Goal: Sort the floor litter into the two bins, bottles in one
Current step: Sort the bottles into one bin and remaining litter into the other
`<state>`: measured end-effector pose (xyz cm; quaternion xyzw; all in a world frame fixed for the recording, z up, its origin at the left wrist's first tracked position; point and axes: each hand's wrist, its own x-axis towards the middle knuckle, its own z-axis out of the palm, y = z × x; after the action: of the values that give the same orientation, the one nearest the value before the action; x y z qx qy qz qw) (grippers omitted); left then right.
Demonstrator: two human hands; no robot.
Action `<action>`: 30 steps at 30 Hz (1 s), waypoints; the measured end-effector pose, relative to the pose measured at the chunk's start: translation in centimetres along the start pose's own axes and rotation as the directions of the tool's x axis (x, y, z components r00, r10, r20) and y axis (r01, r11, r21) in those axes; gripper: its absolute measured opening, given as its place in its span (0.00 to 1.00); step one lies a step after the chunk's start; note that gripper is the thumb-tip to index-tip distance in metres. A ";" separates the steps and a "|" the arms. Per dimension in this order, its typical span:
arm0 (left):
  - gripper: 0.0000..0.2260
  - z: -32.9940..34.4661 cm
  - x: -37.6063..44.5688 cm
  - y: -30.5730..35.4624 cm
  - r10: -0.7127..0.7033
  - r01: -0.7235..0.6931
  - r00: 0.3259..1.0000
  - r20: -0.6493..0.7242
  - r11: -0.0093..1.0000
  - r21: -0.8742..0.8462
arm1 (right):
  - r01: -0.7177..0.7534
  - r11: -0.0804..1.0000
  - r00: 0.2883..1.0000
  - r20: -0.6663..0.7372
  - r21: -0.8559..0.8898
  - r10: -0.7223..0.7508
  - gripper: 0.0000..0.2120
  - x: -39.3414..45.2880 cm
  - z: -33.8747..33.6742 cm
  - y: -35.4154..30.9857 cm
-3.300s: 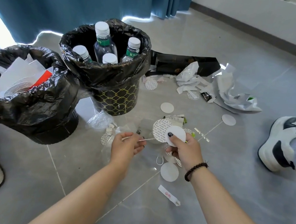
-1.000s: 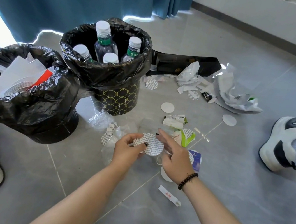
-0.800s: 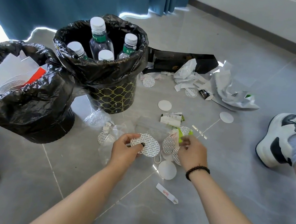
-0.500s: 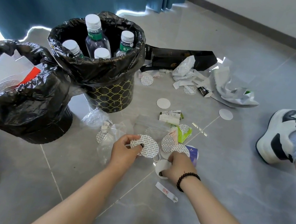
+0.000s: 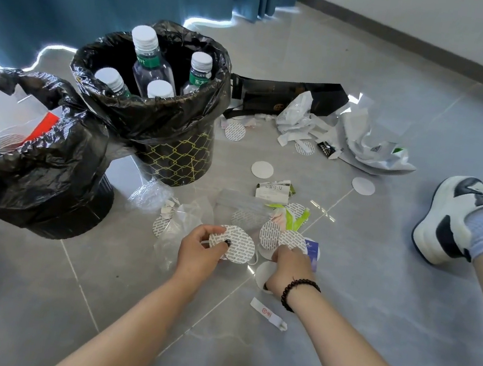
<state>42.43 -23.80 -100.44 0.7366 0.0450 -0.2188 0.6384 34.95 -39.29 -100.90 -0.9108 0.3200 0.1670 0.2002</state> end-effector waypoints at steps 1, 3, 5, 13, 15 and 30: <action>0.12 0.0 0.0 0.0 0.001 -0.001 1.000 0.000 1.000 0.006 | -0.010 1.000 1.000 0.012 0.000 0.010 0.17 0.1 -0.1 0.2; 0.11 0.0 0.0 0.0 0.004 -0.004 1.000 0.003 1.000 0.012 | -0.025 0.999 0.998 0.057 0.025 0.023 0.14 0.4 -0.2 0.6; 0.11 -0.1 0.0 0.0 0.005 -0.005 1.000 0.003 1.000 0.019 | -0.029 0.998 0.992 0.122 0.057 0.022 0.15 0.3 -0.9 1.0; 0.11 -0.4 0.1 -0.2 0.020 -0.021 1.000 0.010 0.998 0.051 | -0.077 0.624 0.956 -0.120 0.778 0.268 0.13 2.5 -4.4 3.8; 0.12 -0.6 0.1 -0.5 0.018 -0.018 1.000 0.011 0.997 0.069 | 0.051 0.693 0.911 -0.318 0.719 0.263 0.08 2.8 -4.4 3.7; 0.11 -0.4 0.6 -1.6 -0.002 0.000 1.000 0.010 0.991 0.136 | 0.059 0.785 0.982 -0.176 0.616 0.064 0.08 3.8 -2.7 3.4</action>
<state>42.54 -23.25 -102.14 0.7772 0.0271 -0.2254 0.5868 36.08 -44.95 -101.09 -0.8059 0.3757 -0.0335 0.4563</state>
